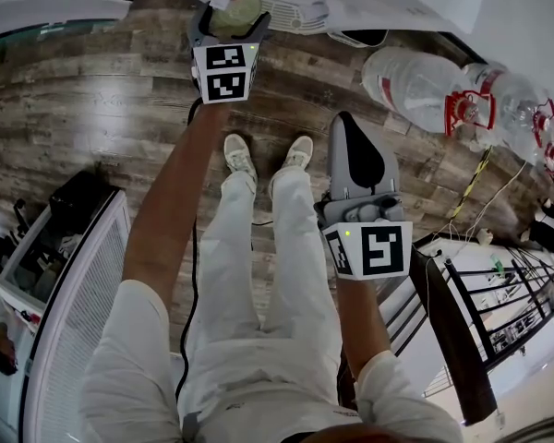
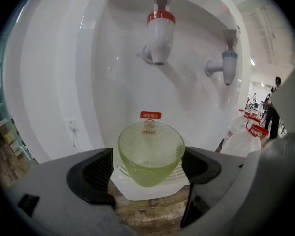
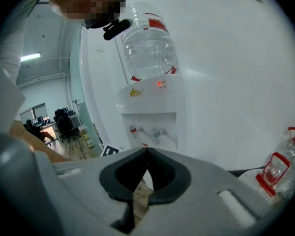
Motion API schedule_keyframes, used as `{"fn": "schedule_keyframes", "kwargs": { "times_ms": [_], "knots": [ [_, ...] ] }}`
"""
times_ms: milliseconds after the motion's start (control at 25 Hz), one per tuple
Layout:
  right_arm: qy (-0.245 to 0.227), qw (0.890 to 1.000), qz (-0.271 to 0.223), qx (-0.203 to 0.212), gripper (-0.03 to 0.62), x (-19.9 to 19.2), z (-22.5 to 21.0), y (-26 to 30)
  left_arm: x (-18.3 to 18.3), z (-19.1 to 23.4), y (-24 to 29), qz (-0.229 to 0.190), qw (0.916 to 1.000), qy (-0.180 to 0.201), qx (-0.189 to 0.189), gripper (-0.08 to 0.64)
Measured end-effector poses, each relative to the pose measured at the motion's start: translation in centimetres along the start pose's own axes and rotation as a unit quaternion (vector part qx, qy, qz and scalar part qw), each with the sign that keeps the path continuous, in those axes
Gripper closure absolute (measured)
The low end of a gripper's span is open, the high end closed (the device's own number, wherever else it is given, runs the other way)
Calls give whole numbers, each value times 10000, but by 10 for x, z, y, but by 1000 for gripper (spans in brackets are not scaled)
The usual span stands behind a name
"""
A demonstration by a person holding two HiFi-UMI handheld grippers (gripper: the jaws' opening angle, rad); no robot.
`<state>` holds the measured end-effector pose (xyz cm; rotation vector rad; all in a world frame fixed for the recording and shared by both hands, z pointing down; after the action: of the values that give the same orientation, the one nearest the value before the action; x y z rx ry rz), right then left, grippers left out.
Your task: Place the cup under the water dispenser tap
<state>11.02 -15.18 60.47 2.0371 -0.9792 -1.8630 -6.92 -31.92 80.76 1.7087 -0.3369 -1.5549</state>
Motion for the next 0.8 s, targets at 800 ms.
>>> {"fn": "schedule_keyframes", "kwargs": {
  "times_ms": [800],
  "knots": [
    [32, 9993, -358, -141, 594, 40, 16, -72, 50, -40, -124, -249, 9997, -46, 55, 146]
  ]
}}
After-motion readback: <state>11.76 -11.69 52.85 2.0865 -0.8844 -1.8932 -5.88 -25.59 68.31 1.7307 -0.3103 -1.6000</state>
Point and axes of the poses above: the fingertips, and each gripper's own axes: y forward along the fingers, z to its left, x out of its top, the point moved 8 cm from there along -y, backward along the fingers, and after that the axes turned 7 degrees about z, right-handed, at the moved point
